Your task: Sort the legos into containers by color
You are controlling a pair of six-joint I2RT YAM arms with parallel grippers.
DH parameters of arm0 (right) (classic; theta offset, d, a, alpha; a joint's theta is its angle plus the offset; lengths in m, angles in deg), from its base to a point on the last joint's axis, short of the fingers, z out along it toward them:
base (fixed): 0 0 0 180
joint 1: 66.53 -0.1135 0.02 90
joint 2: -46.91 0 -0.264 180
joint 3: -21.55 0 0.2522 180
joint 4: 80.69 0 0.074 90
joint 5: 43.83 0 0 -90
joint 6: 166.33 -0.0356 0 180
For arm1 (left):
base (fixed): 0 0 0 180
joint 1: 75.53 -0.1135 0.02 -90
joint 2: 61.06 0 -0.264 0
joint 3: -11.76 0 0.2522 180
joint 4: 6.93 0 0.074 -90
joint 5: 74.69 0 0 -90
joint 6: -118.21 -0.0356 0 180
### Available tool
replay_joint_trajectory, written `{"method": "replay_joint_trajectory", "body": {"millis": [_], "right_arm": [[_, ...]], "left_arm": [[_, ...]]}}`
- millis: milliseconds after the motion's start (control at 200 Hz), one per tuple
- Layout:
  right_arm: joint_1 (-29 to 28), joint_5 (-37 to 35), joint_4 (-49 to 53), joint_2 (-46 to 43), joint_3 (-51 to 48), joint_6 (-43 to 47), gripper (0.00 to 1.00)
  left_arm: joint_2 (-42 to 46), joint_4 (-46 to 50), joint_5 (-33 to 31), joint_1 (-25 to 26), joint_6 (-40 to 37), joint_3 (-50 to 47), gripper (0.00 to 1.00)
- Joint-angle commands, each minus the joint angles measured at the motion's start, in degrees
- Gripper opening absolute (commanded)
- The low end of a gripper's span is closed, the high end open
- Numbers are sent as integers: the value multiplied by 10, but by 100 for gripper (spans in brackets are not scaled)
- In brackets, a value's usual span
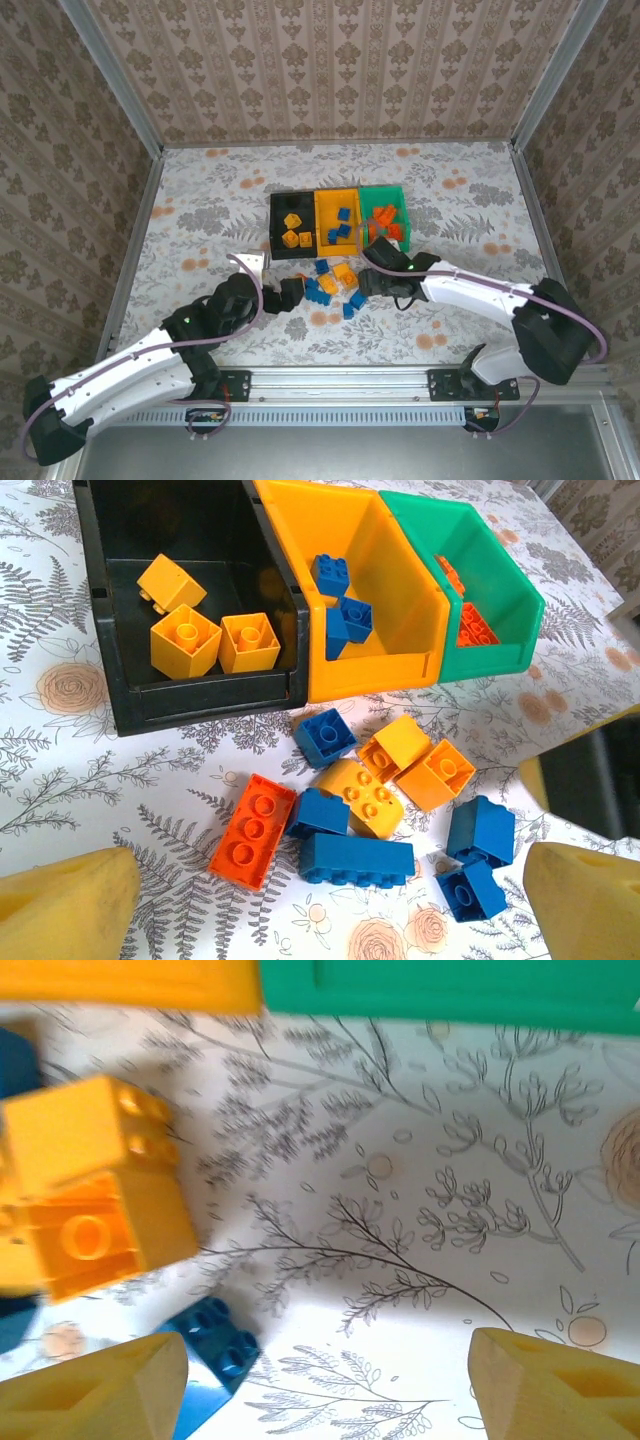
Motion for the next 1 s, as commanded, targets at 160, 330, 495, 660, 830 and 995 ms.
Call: {"method": "replay_joint_trajectory", "body": {"millis": [160,330,495,660,830,995], "right_arm": [[-10,69,-35,59,61,44,78],[-13,94,-44,127,96,60,75],[-19,84,-34,173,119,69,69],[-19,76,-35,186,122,73,52],[-20,81,-25,176,135,87,34],[-29,92,1,120,171,104,28]], "left_arm": [[17,22,-16,-5,20,-12,100],[27,44,-22,-8,27,-13,100],[48,55,-24,-13,35,-23,100],[63,65,-24,-18,39,-28,100],[74,76,-27,-21,42,-30,100],[92,99,-35,-24,44,-31,100]]}}
